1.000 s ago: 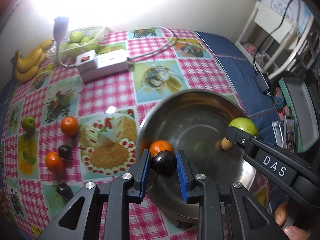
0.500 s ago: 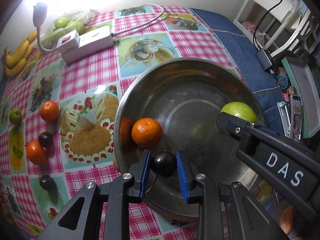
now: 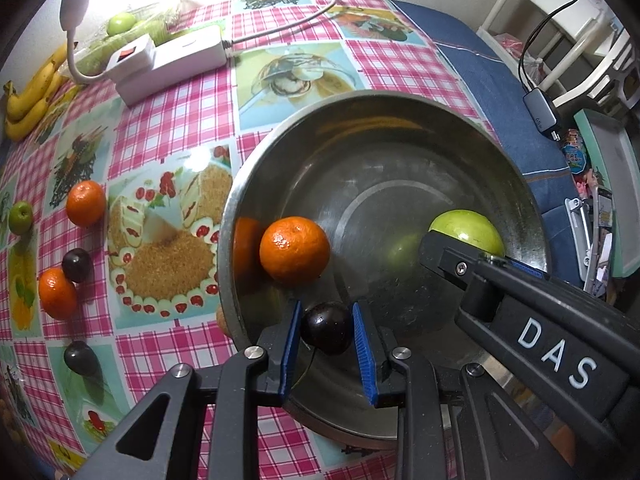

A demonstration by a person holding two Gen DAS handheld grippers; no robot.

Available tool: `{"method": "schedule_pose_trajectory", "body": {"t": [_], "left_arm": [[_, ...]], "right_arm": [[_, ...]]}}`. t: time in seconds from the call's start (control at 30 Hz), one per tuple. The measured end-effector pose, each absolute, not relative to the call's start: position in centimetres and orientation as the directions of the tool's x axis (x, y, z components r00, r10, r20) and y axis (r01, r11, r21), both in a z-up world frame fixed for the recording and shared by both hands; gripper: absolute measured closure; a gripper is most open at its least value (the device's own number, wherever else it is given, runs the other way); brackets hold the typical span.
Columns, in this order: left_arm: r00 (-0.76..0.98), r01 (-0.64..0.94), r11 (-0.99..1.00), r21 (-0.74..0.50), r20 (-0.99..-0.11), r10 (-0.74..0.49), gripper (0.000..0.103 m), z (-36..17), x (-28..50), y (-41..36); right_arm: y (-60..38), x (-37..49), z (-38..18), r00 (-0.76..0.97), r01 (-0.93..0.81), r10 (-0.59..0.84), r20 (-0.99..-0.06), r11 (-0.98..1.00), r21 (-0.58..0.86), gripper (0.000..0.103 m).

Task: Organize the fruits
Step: 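Lift both fruits and carry them over the steel bowl, then open the right gripper to drop the green apple into the bowl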

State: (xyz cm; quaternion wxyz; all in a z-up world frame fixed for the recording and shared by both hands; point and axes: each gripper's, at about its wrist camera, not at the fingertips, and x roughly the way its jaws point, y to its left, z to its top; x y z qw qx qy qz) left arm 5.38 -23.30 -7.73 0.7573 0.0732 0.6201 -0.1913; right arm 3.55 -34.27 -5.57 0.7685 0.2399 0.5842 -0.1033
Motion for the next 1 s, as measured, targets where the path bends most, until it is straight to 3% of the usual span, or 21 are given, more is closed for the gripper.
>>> {"method": "schedule_pose_trajectory", "body": {"t": [1.0], "left_arm": [[0.131, 0.375, 0.919, -0.122, -0.974, -0.183, 0.074, -9.8, 5.7, -24.0]], "right_arm": [[-33.8, 4.0, -6.9, 0.258, 0.444, 0.137, -0.956, 0.862, 0.243, 0.061]]}}
